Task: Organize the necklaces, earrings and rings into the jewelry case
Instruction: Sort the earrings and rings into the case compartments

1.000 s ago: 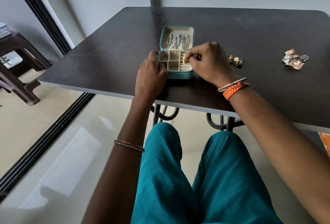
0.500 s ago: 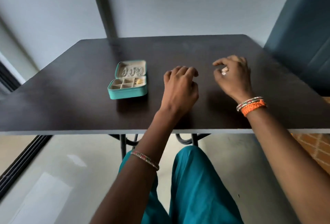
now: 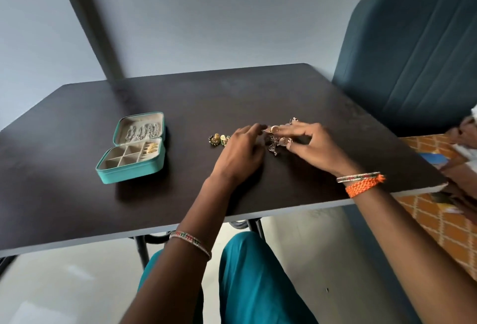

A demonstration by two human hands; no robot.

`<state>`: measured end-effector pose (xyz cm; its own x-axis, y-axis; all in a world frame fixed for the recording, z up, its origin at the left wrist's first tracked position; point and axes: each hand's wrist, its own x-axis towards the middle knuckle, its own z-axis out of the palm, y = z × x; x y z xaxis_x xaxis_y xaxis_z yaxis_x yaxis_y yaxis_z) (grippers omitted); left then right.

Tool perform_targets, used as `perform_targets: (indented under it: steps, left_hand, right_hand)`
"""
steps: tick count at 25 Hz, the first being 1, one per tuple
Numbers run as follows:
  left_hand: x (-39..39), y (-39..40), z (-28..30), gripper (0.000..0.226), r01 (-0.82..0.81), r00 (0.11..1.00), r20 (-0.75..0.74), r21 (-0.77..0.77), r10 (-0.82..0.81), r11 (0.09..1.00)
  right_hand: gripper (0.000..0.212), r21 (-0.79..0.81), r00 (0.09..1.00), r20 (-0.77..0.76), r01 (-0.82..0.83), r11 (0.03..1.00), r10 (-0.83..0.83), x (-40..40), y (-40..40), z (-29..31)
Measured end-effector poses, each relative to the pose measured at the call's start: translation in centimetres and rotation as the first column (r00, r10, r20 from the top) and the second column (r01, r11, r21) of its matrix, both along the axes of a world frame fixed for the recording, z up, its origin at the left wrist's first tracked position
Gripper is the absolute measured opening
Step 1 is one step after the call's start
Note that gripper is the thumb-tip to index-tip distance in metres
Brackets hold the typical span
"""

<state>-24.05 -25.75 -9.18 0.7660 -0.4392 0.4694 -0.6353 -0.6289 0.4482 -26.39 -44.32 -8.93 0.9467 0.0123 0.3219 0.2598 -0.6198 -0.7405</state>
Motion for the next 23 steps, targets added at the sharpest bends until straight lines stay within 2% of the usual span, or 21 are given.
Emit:
perform_targets:
  steps: [2, 4, 7, 9, 10, 14, 17, 20, 23]
  left_hand:
    - [0.2, -0.4, -0.4, 0.040, 0.020, 0.999, 0.036, 0.108, -0.024, 0.994]
    - [0.3, -0.5, -0.7, 0.041, 0.011, 0.999, 0.049, 0.165, -0.019, 0.986]
    - [0.5, -0.3, -0.8, 0.035, -0.033, 0.999, 0.007, 0.126, 0.032, 0.992]
    - [0.5, -0.2, -0.6, 0.031, -0.056, 0.998, -0.018, 0.086, 0.057, 0.995]
    - [0.5, -0.2, -0.6, 0.030, -0.061, 0.998, -0.029, 0.067, 0.063, 0.996]
    - [0.3, -0.2, -0.3, 0.033, -0.077, 0.995, -0.069, 0.002, 0.077, 0.997]
    - [0.2, -0.3, -0.3, 0.032, -0.070, 0.995, -0.074, -0.022, 0.068, 0.997]
    - [0.3, -0.3, -0.3, 0.034, -0.047, 0.997, -0.052, 0.019, 0.048, 0.999]
    - [0.3, -0.2, -0.3, 0.030, -0.022, 0.999, -0.028, 0.060, 0.024, 0.998]
  right_hand:
    - [0.037, 0.121, 0.989, 0.063, 0.127, 0.984, -0.135, 0.8, -1.0, 0.2]
    - [0.045, 0.139, 0.978, 0.066, 0.185, 0.973, -0.196, 1.4, -2.1, 0.3]
    - [0.050, -0.021, 0.996, 0.006, 0.090, 0.996, -0.090, 1.3, -2.4, 0.1]
    - [0.051, -0.165, 0.996, 0.028, 0.088, 0.982, -0.084, 1.1, -2.2, -0.2]
    - [0.050, -0.182, 0.991, 0.052, 0.129, 0.975, -0.121, 0.9, -2.2, -0.2]
    - [0.045, -0.056, 0.961, 0.142, 0.246, 0.968, -0.236, 0.8, -2.1, 0.1]
    - [0.035, -0.120, 0.980, 0.139, 0.163, 0.979, -0.146, 1.3, -1.3, 0.2]
    - [0.044, -0.299, 0.999, 0.017, 0.053, 0.953, -0.050, 2.4, -0.5, 0.0]
    - [0.048, -0.292, 0.997, 0.029, 0.074, 0.954, -0.069, 2.5, -0.3, 0.3]
